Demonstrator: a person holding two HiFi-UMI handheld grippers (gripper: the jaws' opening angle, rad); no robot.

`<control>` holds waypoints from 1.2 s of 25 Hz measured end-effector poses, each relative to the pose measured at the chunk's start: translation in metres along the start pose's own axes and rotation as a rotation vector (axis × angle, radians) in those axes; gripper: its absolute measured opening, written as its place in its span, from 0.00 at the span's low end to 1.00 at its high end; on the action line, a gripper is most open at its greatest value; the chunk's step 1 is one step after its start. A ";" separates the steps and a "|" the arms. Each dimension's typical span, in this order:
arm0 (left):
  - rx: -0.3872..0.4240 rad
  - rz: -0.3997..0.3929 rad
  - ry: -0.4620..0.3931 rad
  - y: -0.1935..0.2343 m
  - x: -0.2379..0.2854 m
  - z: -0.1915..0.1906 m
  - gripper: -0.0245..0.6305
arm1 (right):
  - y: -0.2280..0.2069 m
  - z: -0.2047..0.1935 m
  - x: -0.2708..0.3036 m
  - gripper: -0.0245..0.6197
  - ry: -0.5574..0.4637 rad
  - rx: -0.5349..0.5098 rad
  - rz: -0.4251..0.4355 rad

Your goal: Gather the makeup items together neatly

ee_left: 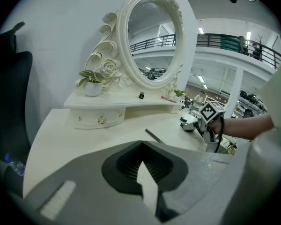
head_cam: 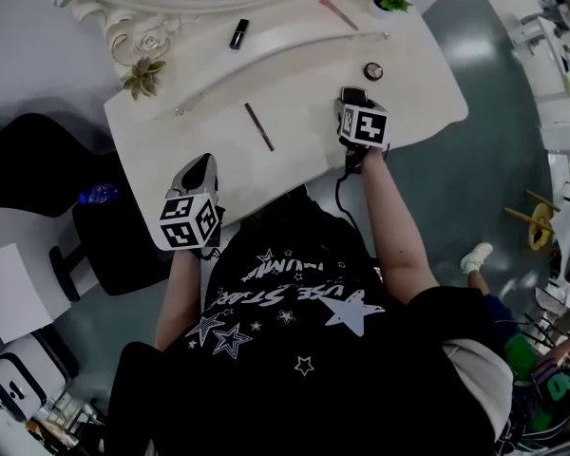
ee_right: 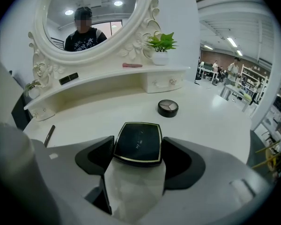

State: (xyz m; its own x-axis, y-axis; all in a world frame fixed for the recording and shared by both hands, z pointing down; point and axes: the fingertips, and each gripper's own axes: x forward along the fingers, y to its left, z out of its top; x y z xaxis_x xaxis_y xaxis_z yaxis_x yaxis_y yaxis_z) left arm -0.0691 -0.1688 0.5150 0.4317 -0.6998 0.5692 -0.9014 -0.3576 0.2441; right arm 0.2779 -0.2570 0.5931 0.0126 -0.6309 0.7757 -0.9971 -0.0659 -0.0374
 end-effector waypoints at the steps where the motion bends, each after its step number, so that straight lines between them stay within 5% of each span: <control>1: 0.001 0.000 -0.004 0.001 -0.001 0.001 0.04 | 0.001 0.002 -0.002 0.58 -0.003 -0.005 0.007; 17: 0.004 0.034 -0.064 0.022 -0.020 0.006 0.04 | 0.099 0.001 -0.022 0.58 -0.034 -0.237 0.177; 30: 0.012 0.038 -0.063 0.030 -0.029 -0.001 0.04 | 0.154 -0.010 -0.018 0.59 -0.019 -0.309 0.276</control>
State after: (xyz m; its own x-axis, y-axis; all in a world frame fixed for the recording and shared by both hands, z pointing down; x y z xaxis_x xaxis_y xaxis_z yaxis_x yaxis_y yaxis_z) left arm -0.1084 -0.1585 0.5064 0.3990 -0.7501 0.5275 -0.9168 -0.3375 0.2135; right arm 0.1231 -0.2484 0.5796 -0.2595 -0.6073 0.7509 -0.9389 0.3406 -0.0490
